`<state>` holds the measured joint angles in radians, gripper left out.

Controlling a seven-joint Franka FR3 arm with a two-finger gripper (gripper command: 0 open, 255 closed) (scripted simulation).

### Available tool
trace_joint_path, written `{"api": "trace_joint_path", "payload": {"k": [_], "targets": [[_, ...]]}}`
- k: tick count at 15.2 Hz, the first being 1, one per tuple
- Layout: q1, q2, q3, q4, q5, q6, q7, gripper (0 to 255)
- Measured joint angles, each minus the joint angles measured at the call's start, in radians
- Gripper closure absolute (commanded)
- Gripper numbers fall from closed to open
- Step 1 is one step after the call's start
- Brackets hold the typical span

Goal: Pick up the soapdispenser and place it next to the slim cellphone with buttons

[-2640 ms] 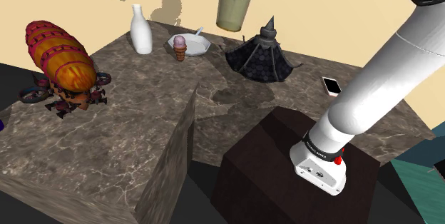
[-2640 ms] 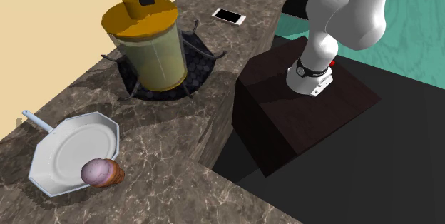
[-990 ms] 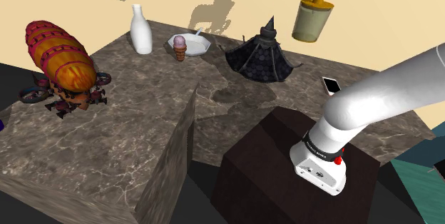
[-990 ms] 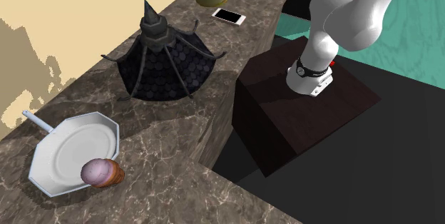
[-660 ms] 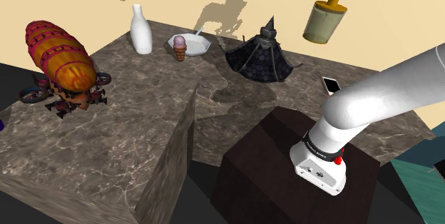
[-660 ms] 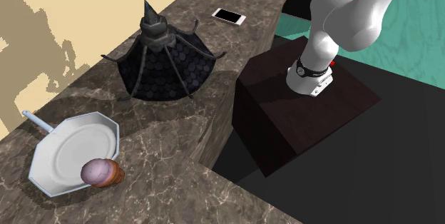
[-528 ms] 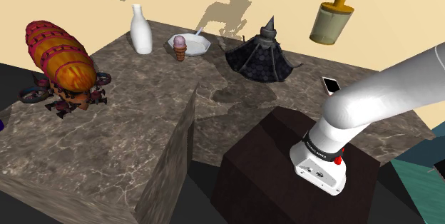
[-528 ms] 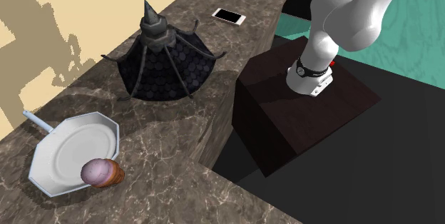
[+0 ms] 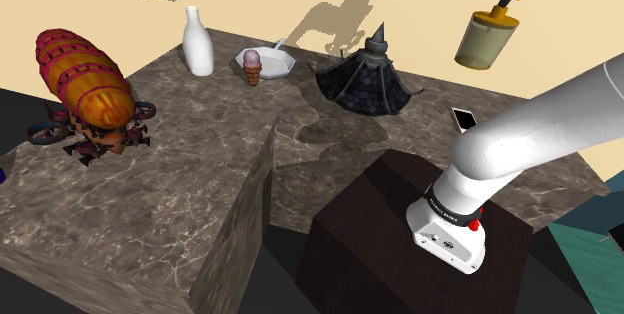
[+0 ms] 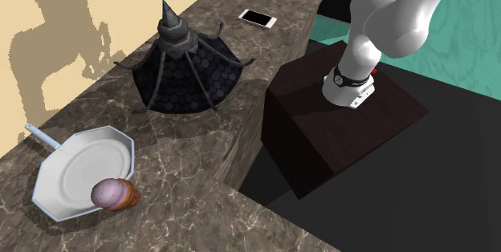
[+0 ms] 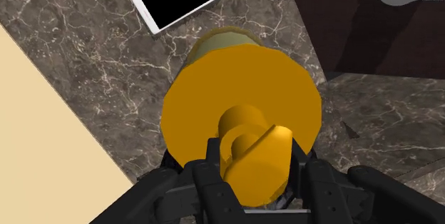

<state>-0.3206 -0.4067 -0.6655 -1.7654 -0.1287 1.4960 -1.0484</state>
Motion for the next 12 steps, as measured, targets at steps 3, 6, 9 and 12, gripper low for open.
{"api": "trace_joint_path", "payload": {"k": [3,6,9,12], "targets": [[-0.006,-0.017,0.001,-0.049,-0.009,0.035,0.002,255],[-0.011,-0.029,0.001,-0.098,-0.016,0.073,0.004,255],[-0.017,-0.045,0.000,-0.153,-0.026,0.113,0.006,255],[-0.020,-0.050,-0.004,-0.197,-0.030,0.152,0.006,255]]}}
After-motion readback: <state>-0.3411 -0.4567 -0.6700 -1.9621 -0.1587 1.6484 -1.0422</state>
